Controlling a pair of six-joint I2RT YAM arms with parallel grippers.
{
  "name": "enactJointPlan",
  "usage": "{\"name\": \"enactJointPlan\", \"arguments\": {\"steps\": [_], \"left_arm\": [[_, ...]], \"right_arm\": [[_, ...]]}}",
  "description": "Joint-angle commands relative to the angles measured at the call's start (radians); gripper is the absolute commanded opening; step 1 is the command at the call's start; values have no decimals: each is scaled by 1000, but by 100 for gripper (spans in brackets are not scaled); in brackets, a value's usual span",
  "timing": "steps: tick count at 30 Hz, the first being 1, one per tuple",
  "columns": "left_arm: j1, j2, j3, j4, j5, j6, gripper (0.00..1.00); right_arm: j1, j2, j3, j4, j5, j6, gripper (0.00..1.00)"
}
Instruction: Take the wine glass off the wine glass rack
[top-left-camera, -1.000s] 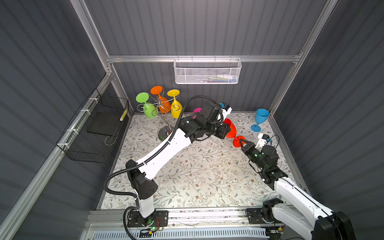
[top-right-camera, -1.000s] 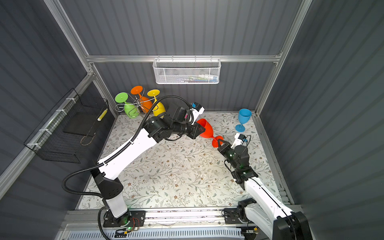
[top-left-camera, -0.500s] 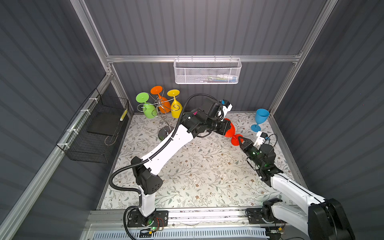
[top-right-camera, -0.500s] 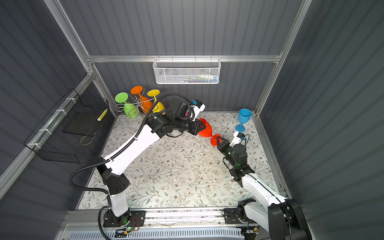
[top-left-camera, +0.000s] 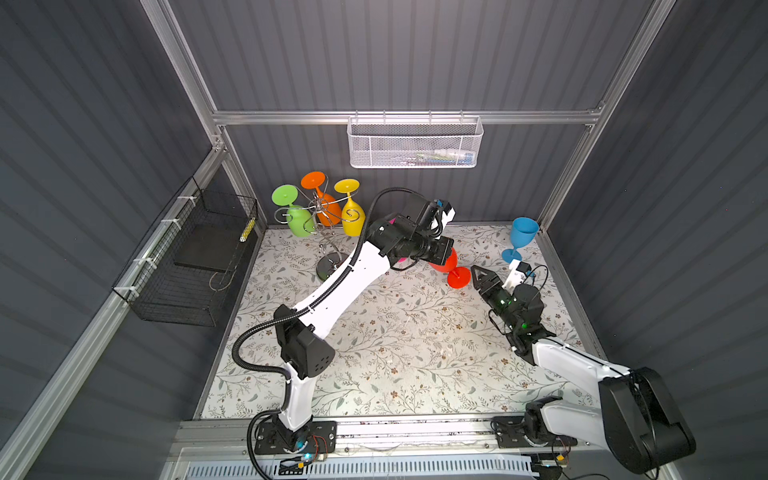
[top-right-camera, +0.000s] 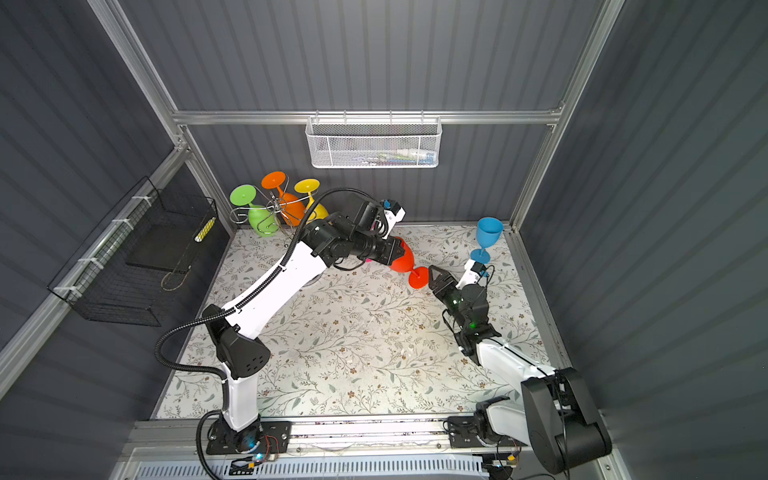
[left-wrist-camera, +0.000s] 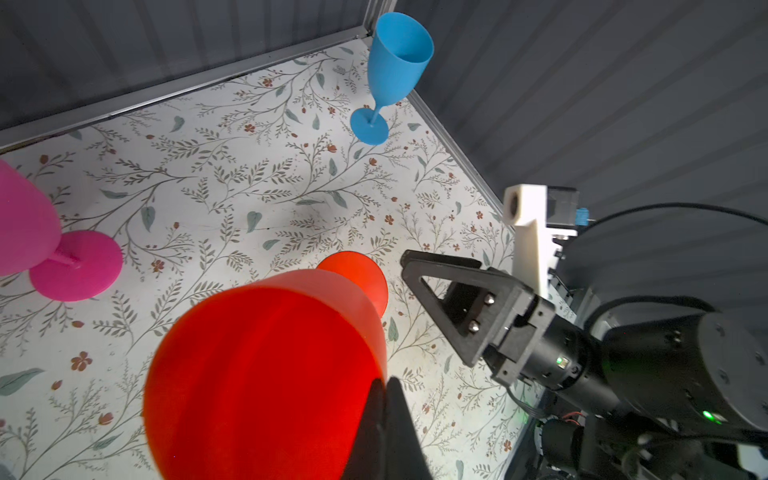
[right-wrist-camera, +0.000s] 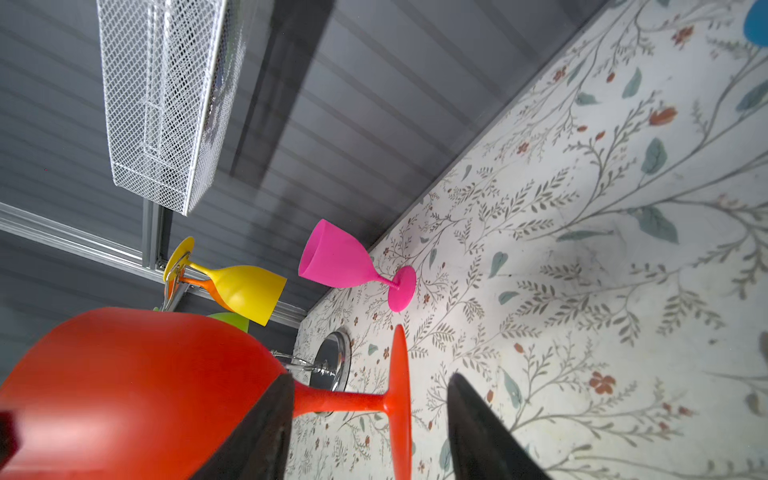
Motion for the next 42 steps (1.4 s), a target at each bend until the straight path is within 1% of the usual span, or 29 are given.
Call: {"name": "enactJointPlan", "arguments": {"steps": [1,3,5,8,9,13,17,20,26,37,38,40,42], "left_arm": [[18,26,53,-92,-99,41,0],[30,43,56,-115,-131,55,0],[40,65,70,-155,-189,68,0],[53,117,97,-193,-255,90,0],[57,136,107,-200,-267,96,0],[69,202,132,-211,-324,117,0],[72,287,207,-254,-384,138,0],[80,316,220,-252,-397,148,0],[93,326,217,-233,-418,164,0],[103,345,237,-226,-409,181,0],[103,347,240,-227,-409,181,1],[103,344,237,-218,-405,184,9],[104,335,233,-205,-398,184,14]], "right_arm": [[-10,-32,15,-4,52,-35,65],[-11,-59,22,-42,74,-51,66],[-13,-81,26,-70,88,-65,66],[-13,-95,27,-82,92,-81,67],[-11,-124,29,-88,90,-86,66],[-12,-155,37,-132,83,-109,68],[-12,-169,35,-154,78,-127,69],[-10,-169,34,-153,61,-129,69],[-2,-168,31,-150,51,-138,70],[26,-167,39,-148,48,-160,70],[28,-169,40,-149,47,-162,70],[31,-172,43,-153,46,-168,71],[35,-177,46,-154,46,-174,71]]}}
